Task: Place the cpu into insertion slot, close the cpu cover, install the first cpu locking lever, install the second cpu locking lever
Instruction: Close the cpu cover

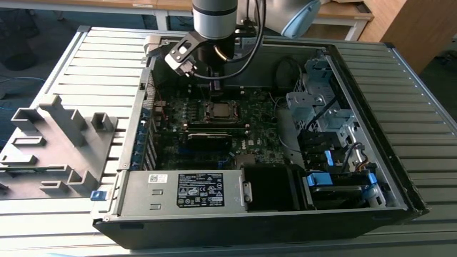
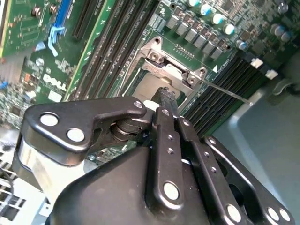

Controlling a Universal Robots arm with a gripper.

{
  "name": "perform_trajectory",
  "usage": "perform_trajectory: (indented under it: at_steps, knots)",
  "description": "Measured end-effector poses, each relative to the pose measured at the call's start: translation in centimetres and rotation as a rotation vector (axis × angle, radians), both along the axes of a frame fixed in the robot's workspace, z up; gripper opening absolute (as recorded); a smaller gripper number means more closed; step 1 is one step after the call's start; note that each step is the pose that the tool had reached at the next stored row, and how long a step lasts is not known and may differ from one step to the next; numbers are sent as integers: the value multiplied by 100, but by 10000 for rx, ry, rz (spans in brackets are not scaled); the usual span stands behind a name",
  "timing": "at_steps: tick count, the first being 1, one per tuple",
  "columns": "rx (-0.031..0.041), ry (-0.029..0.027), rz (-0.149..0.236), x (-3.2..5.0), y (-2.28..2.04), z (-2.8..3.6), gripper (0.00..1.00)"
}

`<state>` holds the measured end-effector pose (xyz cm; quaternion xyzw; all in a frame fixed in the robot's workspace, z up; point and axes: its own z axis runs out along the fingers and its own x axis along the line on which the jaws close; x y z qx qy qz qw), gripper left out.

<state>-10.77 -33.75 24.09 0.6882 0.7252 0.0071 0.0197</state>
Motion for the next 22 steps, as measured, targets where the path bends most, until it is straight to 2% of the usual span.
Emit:
perform_trajectory:
  at_steps: [20,22]
  knots:
    - [-1,1,3645,0,0,-45,11]
    - [-3,2,3848,0,0,-46,11]
